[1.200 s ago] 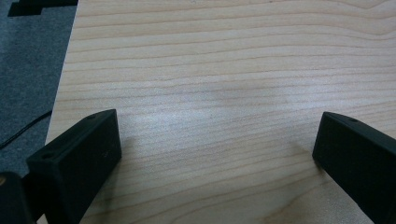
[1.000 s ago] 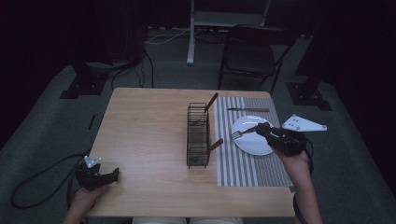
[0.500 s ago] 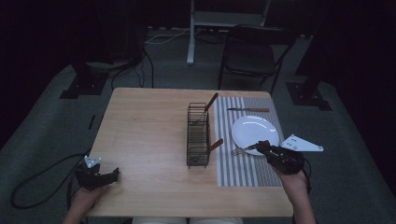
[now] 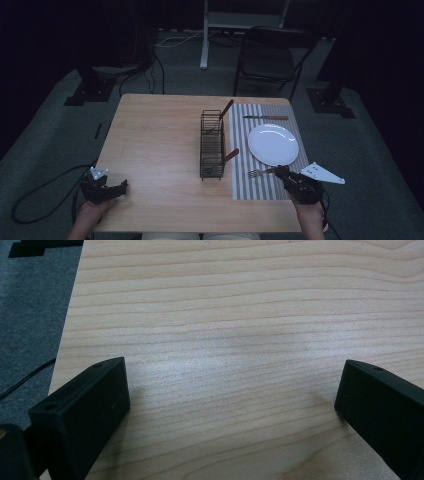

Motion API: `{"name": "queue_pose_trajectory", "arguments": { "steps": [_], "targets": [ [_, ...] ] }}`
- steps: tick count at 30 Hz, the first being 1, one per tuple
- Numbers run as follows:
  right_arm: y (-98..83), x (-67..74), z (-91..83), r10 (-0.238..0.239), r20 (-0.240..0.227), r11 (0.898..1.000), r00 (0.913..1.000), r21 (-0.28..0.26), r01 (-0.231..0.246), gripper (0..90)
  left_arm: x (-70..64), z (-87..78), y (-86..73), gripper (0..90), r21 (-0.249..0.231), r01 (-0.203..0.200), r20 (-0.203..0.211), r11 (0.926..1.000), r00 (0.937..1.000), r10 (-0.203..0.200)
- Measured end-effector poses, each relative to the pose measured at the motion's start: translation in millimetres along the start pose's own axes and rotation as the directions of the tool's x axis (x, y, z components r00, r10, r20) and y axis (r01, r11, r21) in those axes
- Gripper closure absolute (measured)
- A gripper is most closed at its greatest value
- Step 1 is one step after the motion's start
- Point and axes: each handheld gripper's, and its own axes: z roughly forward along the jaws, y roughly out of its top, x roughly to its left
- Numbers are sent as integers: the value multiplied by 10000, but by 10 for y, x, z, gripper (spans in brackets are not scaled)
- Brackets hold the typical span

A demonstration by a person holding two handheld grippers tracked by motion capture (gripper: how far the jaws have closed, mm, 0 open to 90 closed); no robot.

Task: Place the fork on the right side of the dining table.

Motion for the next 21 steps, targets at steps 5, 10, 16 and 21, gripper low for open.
{"name": "queue_pose_trajectory", "arguments": {
  "steps": [5, 10, 16, 21],
  "targets": [
    [-63, -5, 11, 372, 90, 9992, 9993, -123, -371, 812, 0, 0, 0, 14, -1, 4, 0, 10000, 10000, -4],
    [-87, 6, 77, 561, 178, 9983, 9983, -183, -558, 811, -1, 0, 0, 14, -3, 8, 2, 10000, 10000, -8],
    [-157, 2, 153, 693, 291, 9976, 9972, -54, -691, 811, 0, 0, 0, 15, 1, 0, 1, 10000, 10000, 0],
    [-180, -86, 153, 859, 340, 9963, 9957, -77, -857, 781, 0, 0, 0, 15, -3, 4, 0, 10000, 10000, -4]
  ]
}}
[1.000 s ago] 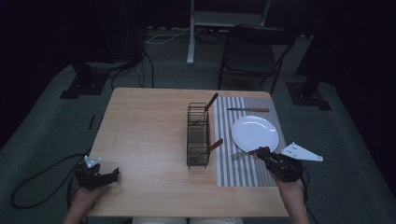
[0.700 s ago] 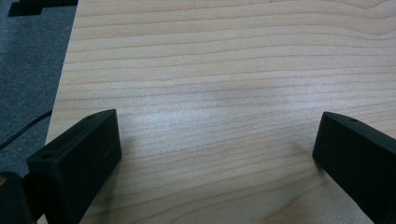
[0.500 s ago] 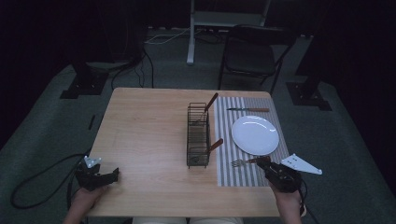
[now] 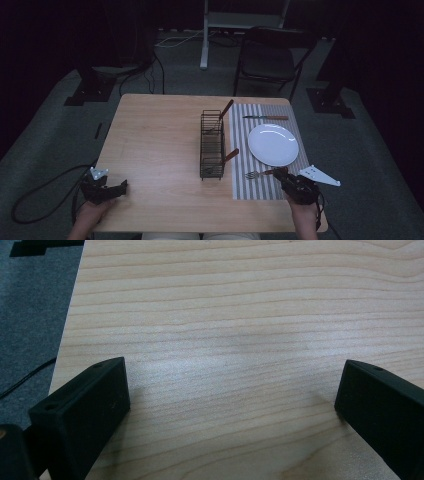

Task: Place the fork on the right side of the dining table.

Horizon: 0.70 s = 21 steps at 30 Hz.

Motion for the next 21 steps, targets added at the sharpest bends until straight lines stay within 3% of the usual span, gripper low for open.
{"name": "queue_pose_trajectory", "arguments": {
  "steps": [7, 21],
  "targets": [
    [-35, -197, 8, 359, 159, 9993, 9992, 71, -360, 719, 0, 0, 0, 15, 4, 2, 1, 10000, 10000, -2],
    [-276, -700, 98, 1075, 140, 9933, 9941, 419, -1080, 630, 1, 0, 0, 15, 0, -12, -2, 10000, 10000, 12]
  ]
}}
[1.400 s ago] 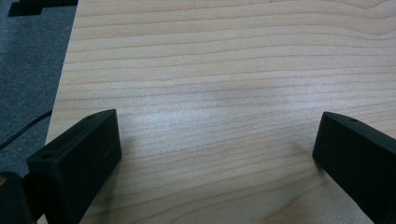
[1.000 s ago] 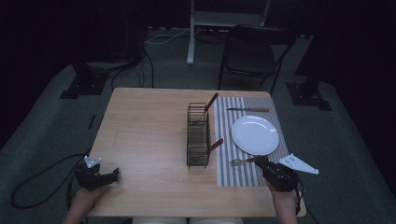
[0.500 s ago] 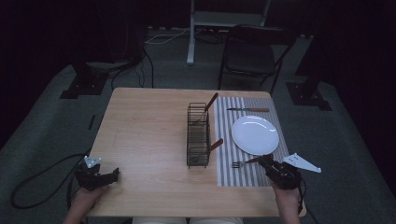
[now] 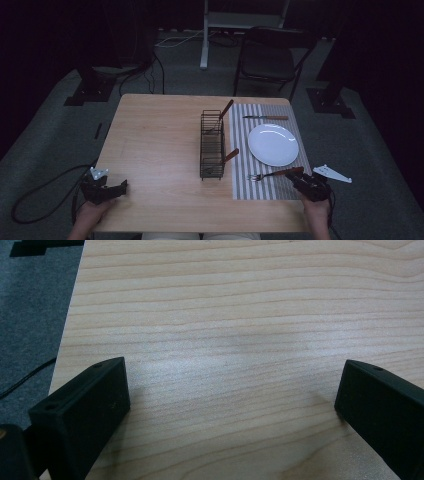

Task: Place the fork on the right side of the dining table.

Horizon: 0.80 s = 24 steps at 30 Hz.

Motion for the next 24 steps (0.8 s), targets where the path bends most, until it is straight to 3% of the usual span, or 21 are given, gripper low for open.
{"name": "queue_pose_trajectory", "arguments": {
  "steps": [8, 14, 24],
  "targets": [
    [-148, -233, 62, 323, -155, 9995, 9994, 15, -323, 571, 0, 0, 0, 15, -4, -1, 1, 10000, 10000, 1],
    [-253, -372, 83, 524, 243, 9978, 9983, 401, -534, 558, 0, 0, 0, 15, -1, -3, 0, 10000, 10000, 3],
    [-365, -454, 119, 798, 522, 9936, 9954, 757, -837, 534, 0, -1, -1, 14, -4, 5, -9, 10000, 10000, -5]
  ]
}}
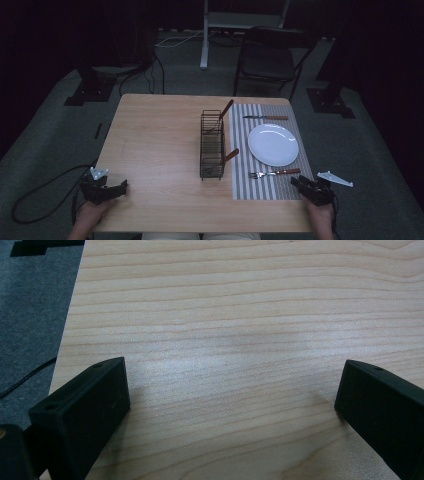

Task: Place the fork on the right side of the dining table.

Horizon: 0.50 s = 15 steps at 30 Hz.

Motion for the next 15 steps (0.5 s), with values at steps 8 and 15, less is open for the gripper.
{"name": "queue_pose_trajectory", "arguments": {
  "steps": [8, 15],
  "targets": [
    [-85, 132, 1, -80, 69, 9999, 9999, -91, 81, 510, -1, 0, 1, 15, 4, 17, 3, 10000, 10000, -17],
    [-135, 291, 39, -473, 646, 9988, 9968, 146, 464, 453, -1, 0, 0, 14, 3, 15, 4, 10000, 10000, -15]
  ]
}}
